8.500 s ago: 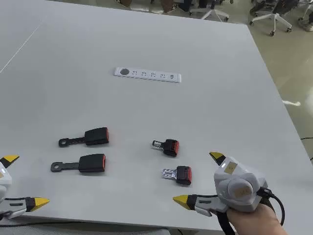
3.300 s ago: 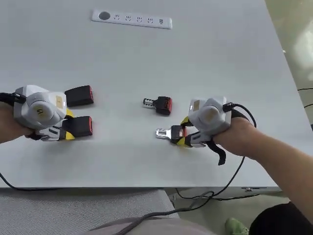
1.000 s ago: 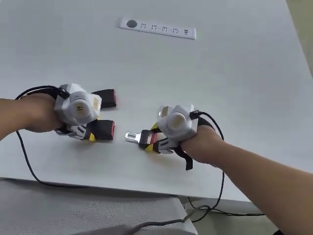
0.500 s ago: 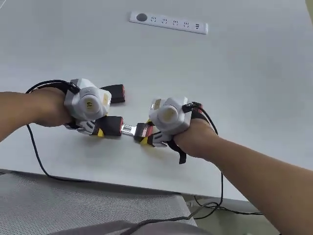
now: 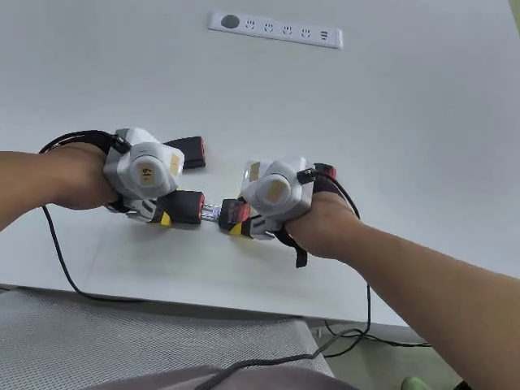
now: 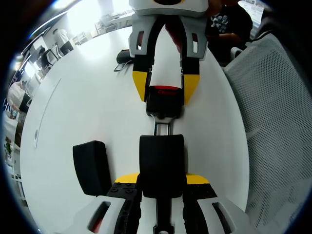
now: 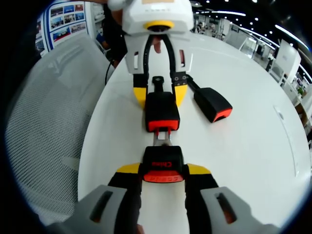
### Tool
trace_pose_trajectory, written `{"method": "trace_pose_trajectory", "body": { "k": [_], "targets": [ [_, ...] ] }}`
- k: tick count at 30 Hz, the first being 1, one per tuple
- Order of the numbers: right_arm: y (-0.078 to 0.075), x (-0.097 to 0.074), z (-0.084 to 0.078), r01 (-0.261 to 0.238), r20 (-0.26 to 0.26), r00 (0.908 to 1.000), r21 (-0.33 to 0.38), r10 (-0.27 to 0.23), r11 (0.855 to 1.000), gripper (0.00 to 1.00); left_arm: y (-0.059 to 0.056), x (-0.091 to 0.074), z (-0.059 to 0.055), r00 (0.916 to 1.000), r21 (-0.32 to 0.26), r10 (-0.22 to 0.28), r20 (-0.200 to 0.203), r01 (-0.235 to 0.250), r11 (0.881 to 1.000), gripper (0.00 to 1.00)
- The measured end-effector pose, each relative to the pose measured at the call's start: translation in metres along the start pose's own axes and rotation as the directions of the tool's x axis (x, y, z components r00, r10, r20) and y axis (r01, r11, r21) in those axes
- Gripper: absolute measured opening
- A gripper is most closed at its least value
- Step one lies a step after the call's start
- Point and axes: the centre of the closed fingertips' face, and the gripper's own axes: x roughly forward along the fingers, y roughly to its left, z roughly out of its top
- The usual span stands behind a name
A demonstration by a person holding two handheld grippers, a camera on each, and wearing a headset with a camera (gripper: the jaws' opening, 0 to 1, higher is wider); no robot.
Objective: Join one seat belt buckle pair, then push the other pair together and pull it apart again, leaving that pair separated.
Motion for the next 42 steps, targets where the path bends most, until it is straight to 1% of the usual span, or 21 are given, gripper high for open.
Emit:
{"method": "trace_pose_trajectory", "body": {
  "k": [4,5,6,9,12,15,19,23,30,31,32,34,42],
  "targets": [
    [0.001,0.002,0.004,-0.005,0.019,0.9998,0.014,0.004,1.000,0.34,0.000,0.000,0.000,1.0000,0.002,0.002,0.004,-0.002,1.000,0.33],
    [0.001,0.004,0.005,-0.006,0.022,0.9998,0.006,0.006,1.000,0.33,0.000,0.000,0.000,1.0000,0.002,0.001,0.004,-0.001,1.000,0.33],
    [0.000,0.004,0.004,-0.008,0.017,0.9998,0.006,0.008,1.000,0.33,0.000,0.000,0.000,0.9999,0.003,-0.003,0.010,0.002,1.000,0.33],
    [0.000,0.004,0.003,-0.016,0.029,0.9994,0.006,0.016,1.000,0.33,0.000,-0.001,0.000,0.9996,0.006,-0.006,0.028,0.006,1.000,0.33],
    [0.000,0.005,0.005,-0.019,0.040,0.9990,0.002,0.019,1.000,0.32,-0.004,-0.004,0.004,0.9991,0.009,-0.006,0.041,0.005,1.000,0.32],
    [-0.001,0.007,0.008,-0.019,0.038,0.9991,-0.010,0.020,1.000,0.32,-0.004,-0.004,0.004,0.9991,0.019,-0.010,0.041,0.009,1.000,0.32],
    [0.000,0.010,0.013,-0.021,0.028,0.9994,-0.024,0.022,0.999,0.32,-0.009,-0.009,0.008,0.9987,0.024,-0.013,0.049,0.012,1.000,0.32],
    [-0.001,0.012,0.016,-0.024,0.035,0.9991,-0.020,0.025,1.000,0.32,-0.010,-0.012,0.011,0.9988,0.027,-0.013,0.047,0.012,1.000,0.32],
    [-0.002,0.016,0.020,-0.021,0.032,0.9993,-0.011,0.022,1.000,0.31,-0.011,-0.016,0.014,0.9988,0.029,-0.012,0.048,0.010,1.000,0.32],
    [-0.001,0.016,0.021,-0.019,0.035,0.9992,-0.005,0.020,1.000,0.31,-0.011,-0.016,0.014,0.9988,0.031,-0.012,0.047,0.011,0.999,0.32],
    [0.000,0.016,0.022,-0.023,0.033,0.9992,-0.016,0.024,1.000,0.31,-0.011,-0.016,0.014,0.9988,0.025,-0.010,0.048,0.009,1.000,0.32],
    [0.000,0.015,0.021,-0.018,0.032,0.9993,-0.007,0.019,1.000,0.31,-0.011,-0.015,0.013,0.9987,0.025,-0.009,0.051,0.008,1.000,0.32],
    [0.000,0.015,0.020,-0.017,0.024,0.9996,-0.008,0.017,1.000,0.31,-0.010,-0.015,0.012,0.9986,0.021,-0.008,0.052,0.007,1.000,0.32]
  ]
}}
